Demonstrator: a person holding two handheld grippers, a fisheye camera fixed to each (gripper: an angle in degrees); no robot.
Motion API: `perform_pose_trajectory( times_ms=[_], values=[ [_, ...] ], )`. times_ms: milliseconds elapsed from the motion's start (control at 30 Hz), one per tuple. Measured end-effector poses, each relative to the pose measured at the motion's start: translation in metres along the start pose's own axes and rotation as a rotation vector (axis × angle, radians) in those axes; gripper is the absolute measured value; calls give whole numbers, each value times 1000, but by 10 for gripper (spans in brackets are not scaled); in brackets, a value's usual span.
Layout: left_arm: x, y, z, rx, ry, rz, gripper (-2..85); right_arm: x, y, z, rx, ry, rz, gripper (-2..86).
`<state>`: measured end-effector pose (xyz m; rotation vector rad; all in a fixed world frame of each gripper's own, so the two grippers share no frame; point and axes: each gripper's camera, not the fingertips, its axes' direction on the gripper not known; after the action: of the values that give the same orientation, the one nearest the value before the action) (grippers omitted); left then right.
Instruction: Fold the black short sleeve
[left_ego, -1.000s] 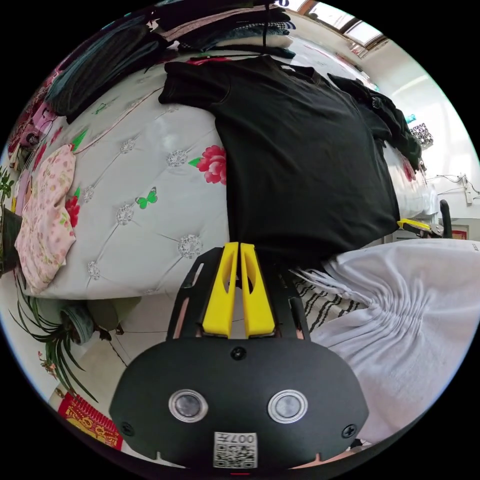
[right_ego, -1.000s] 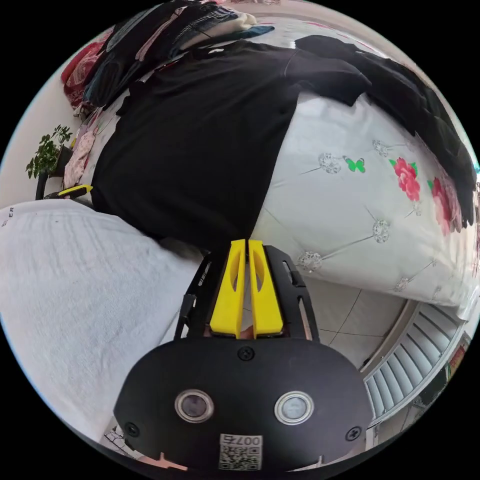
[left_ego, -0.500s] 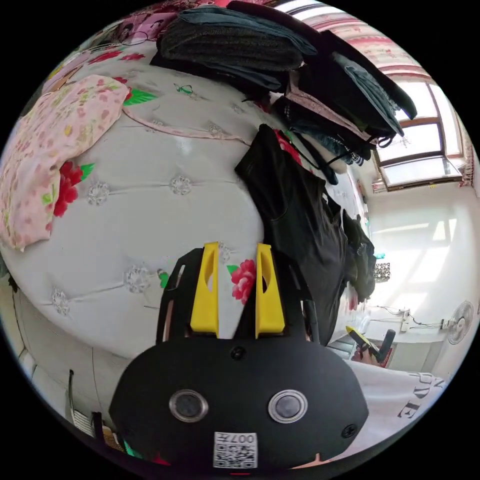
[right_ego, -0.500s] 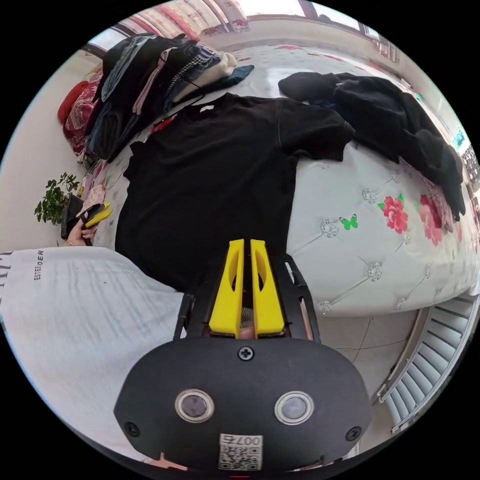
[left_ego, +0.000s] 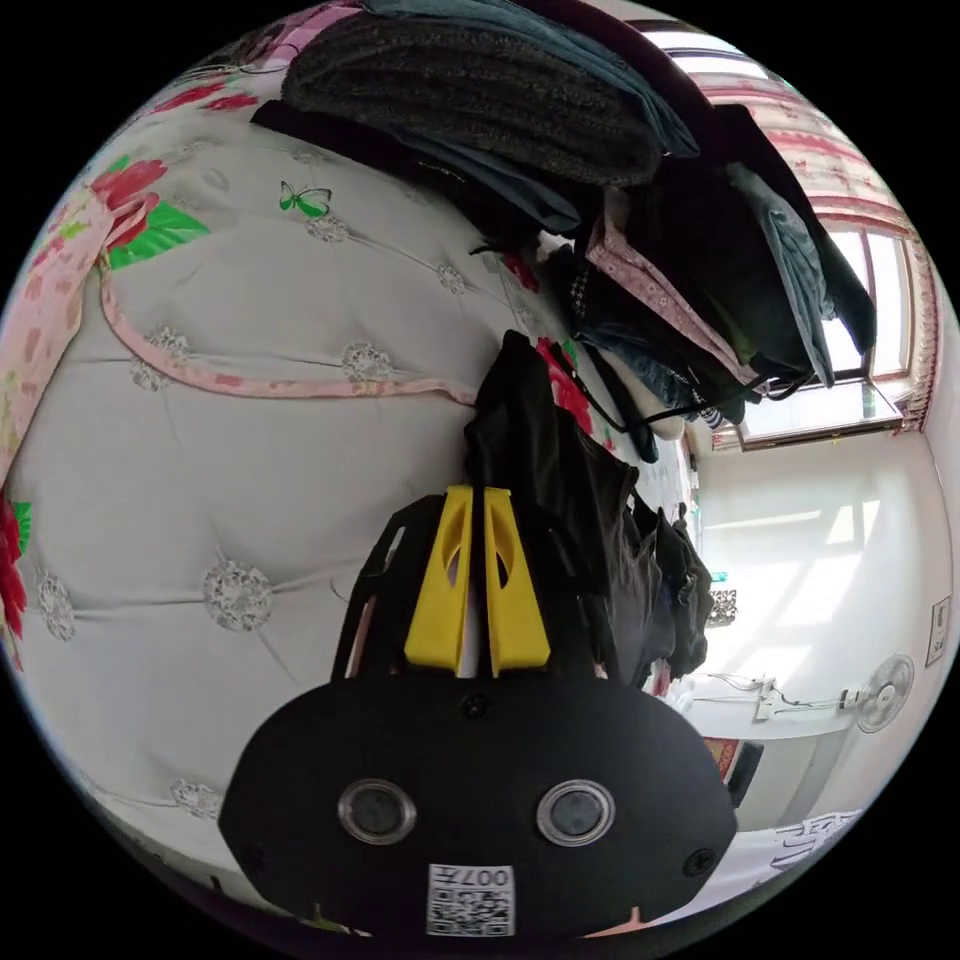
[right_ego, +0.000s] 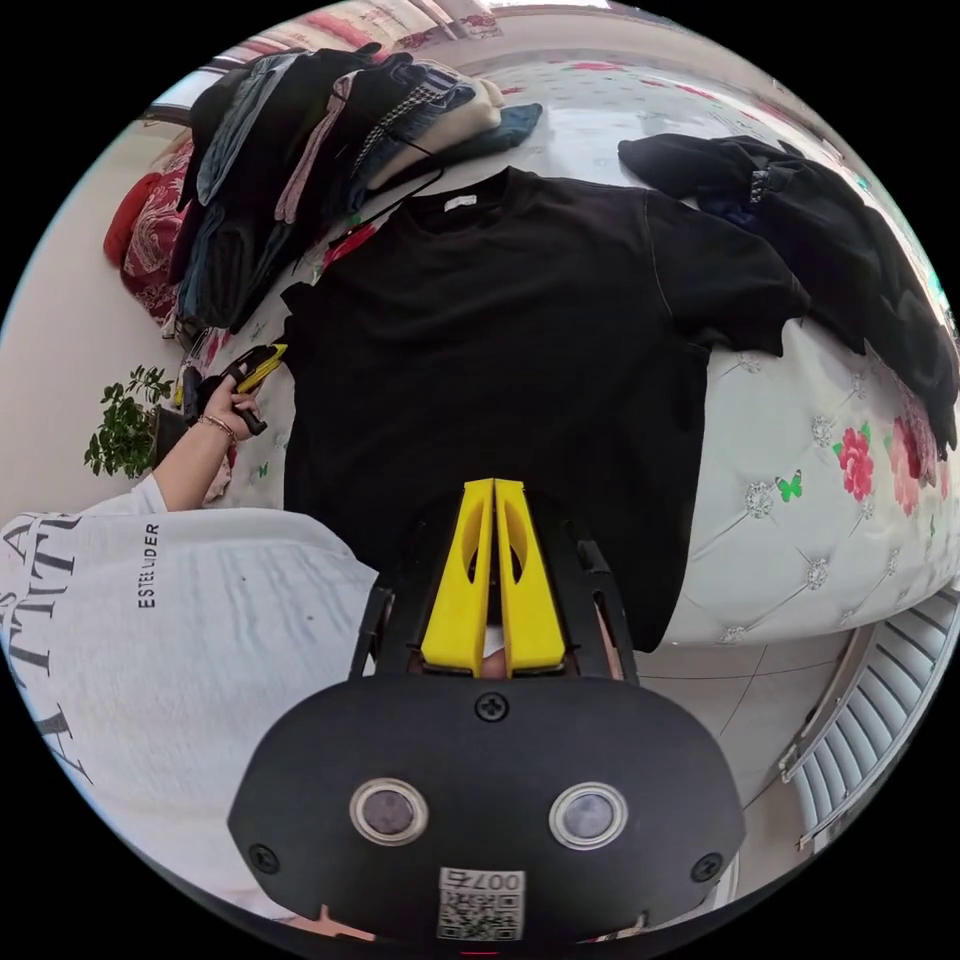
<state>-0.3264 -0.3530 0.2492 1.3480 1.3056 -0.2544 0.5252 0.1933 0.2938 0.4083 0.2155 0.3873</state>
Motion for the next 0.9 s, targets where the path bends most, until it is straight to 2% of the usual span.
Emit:
perform_pose_trajectory(
  times_ms=[67, 267, 333, 400, 467, 500, 567, 600, 667, 767, 900],
  values=[
    [-9, 18, -18, 87, 107, -70, -8, -2, -1, -1, -9, -22, -1, -2],
    [-40, 63, -8, 106, 172, -252, -9, -3, -2, 6, -29, -68, -4, -2],
    [-32, 68, -5, 127, 209, -256, -9, 1, -8, 10, -50, -97, -20, 0],
    [5, 67, -6, 141, 207, -129, -9, 3, -14, 8, -48, -105, -39, 1],
    [89, 70, -1, 108, 184, 205, -9, 6, -21, 3, -36, -113, -61, 2],
    [114, 75, 3, 89, 169, 307, -8, 9, -25, -1, -25, -116, -74, 4],
    [206, 114, 38, -51, 109, 722, -8, 15, -31, -5, -18, -121, -86, 9],
    [223, 128, 52, -104, 101, 818, -8, 19, -34, -4, -14, -124, -88, 13],
    [260, 184, 121, -351, 11, 1064, -7, 27, -40, -1, -12, -149, -84, 24],
    [280, 233, 183, -504, -209, 1163, -3, 33, -55, 5, -24, -203, -99, 43],
    [301, 262, 205, -490, -276, 1223, 5, 8, -96, 1, 14, -129, -261, 72]
  ],
)
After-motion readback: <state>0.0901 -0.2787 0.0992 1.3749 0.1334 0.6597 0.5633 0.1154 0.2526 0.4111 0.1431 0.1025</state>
